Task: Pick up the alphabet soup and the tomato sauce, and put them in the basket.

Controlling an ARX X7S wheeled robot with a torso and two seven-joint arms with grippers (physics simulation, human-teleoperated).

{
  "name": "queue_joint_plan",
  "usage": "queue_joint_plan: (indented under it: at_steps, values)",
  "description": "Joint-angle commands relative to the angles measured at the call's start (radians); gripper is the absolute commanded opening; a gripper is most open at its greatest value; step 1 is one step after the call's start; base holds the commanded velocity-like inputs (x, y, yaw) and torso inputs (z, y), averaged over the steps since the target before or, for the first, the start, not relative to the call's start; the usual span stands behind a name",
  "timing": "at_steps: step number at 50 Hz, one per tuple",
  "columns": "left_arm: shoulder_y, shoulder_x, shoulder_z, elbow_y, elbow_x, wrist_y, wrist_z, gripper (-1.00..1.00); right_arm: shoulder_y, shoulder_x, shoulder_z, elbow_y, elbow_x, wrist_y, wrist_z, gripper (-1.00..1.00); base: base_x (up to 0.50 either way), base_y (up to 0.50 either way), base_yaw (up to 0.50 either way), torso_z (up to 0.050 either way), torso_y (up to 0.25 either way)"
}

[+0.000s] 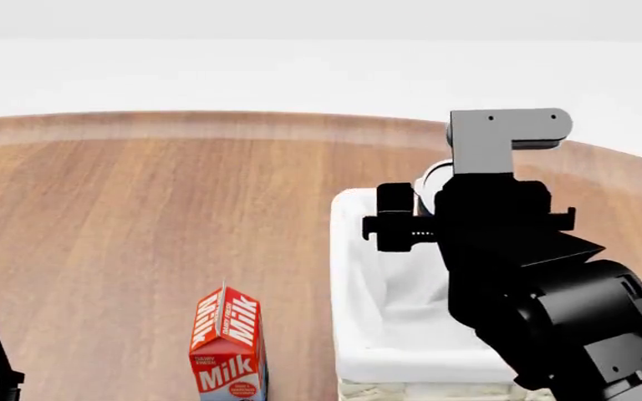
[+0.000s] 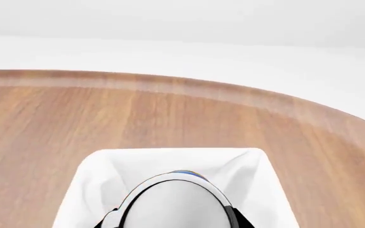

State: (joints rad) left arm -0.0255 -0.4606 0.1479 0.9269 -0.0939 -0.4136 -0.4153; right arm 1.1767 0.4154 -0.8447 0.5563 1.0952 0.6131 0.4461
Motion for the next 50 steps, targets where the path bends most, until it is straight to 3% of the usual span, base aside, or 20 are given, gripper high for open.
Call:
queue_joint_plan:
  at_steps: [1,50]
  values:
    - [-0.002,-0.002,0.003,0.001,-0.003,-0.001,-0.001,1.0,-0.006,-0.021,-0.001,0.066,-0.068,-0.003,-0.039,-1.0,0.0,0.0,0.0,0.0,0.01]
    - [0.006,-0.008,0.011,-0.009,-0.009,0.015,-0.013,1.0,-0.049,-0.039,-0.004,0.116,-0.068,-0.026,-0.067,-1.0,0.0,0.0,0.0,0.0,0.001]
